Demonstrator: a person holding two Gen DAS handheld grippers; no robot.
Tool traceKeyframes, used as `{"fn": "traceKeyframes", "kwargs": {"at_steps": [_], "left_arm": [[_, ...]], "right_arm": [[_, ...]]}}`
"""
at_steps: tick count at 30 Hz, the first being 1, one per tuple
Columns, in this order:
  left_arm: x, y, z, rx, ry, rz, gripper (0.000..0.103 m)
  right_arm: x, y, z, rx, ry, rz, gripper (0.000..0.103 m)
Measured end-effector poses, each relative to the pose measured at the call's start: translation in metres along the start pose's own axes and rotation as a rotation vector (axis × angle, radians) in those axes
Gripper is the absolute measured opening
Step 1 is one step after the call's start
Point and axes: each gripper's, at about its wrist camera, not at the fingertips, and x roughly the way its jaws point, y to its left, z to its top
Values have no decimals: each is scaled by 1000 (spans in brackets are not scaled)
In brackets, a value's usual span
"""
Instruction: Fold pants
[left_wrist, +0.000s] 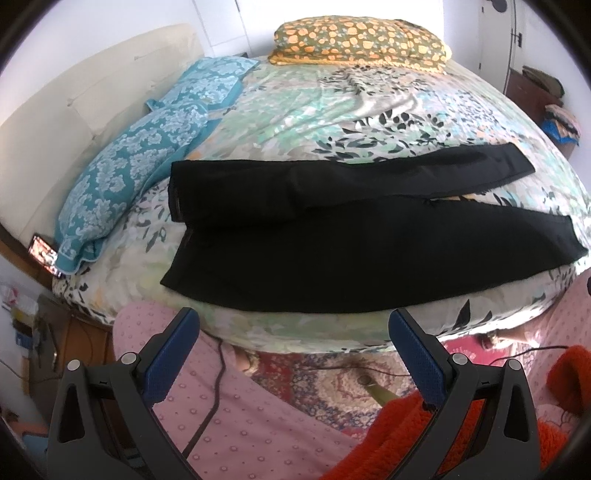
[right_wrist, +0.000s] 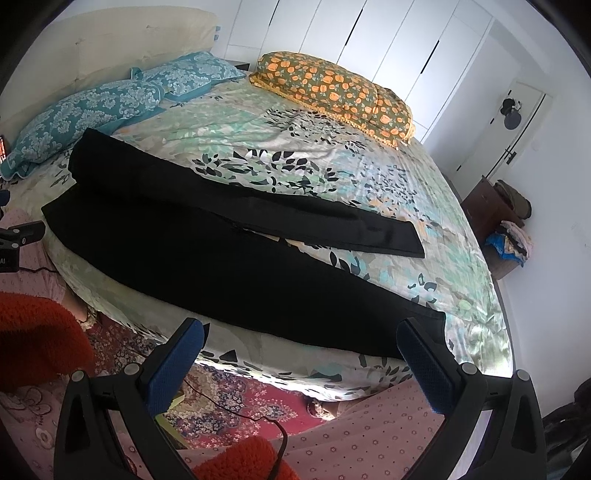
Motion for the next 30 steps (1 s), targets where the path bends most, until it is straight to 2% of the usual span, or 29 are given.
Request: {"fn": "traceKeyframes", "kwargs": {"at_steps": [20,30], "left_arm": [[0,-17,4,70,-7,-40,102],[0,-20,6,85,-3,-45,102]], "right_arm": [[0,-36,-21,139,47,-63,103],[2,-50,-29,193,57,-65,103]]}}
